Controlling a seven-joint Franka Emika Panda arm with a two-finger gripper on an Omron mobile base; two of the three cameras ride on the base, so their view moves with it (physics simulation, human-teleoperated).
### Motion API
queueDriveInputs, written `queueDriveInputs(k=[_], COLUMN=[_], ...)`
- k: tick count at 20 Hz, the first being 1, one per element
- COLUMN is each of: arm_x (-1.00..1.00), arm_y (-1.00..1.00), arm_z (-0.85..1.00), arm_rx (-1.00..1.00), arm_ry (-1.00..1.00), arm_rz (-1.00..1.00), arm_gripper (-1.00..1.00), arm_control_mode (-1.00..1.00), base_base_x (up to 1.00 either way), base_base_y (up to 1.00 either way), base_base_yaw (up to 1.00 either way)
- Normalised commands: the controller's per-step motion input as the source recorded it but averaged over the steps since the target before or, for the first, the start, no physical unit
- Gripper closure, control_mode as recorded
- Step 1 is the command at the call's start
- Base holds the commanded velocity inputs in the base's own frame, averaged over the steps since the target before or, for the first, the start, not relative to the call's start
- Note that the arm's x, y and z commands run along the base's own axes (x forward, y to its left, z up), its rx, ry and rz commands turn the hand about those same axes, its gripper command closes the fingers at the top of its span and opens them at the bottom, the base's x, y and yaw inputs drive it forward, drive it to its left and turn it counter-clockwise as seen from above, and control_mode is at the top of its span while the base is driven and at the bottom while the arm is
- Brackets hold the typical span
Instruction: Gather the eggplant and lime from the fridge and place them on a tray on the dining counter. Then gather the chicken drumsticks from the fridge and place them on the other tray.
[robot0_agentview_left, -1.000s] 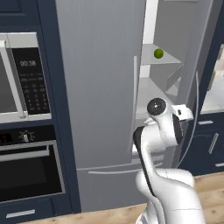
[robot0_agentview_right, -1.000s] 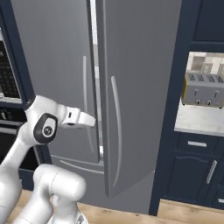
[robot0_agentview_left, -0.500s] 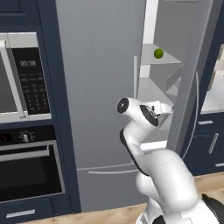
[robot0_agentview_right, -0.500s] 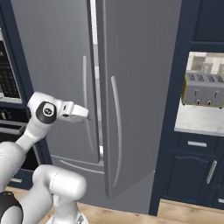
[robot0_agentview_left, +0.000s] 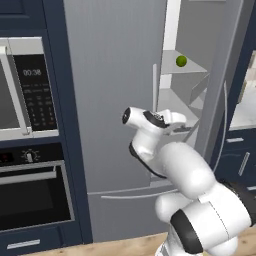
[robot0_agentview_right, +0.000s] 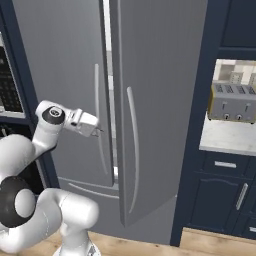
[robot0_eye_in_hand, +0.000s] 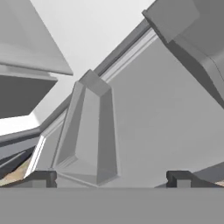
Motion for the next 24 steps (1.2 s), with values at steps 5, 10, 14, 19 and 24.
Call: queueDriveInputs(k=[5,10,14,19,24], arm_x=[0.00,0.00,0.00,-0.09,-0.04], arm_y=[-0.19,-0.24,-0.15,-0.33,-0.10], arm_z=[0.00,0.02,0.00,0.00,0.00], arm_rx=[-0.05,-0.04,-0.07,-0.10,-0.12], arm_ry=[-0.02,0.00,0.00,0.00,0.00], arm_rz=[-0.08,-0.06,-0.07,-0.10,-0.15], arm_gripper=[-1.00,-1.00,-1.00,-1.00,-1.00], arm_control_mode=[-1.00,-1.00,-1.00,-1.00,-1.00], base_base_x=[0.00,0.00,0.00,0.00,0.00], base_base_y=[0.00,0.00,0.00,0.00,0.00], base_base_yaw=[0.00,0.00,0.00,0.00,0.00])
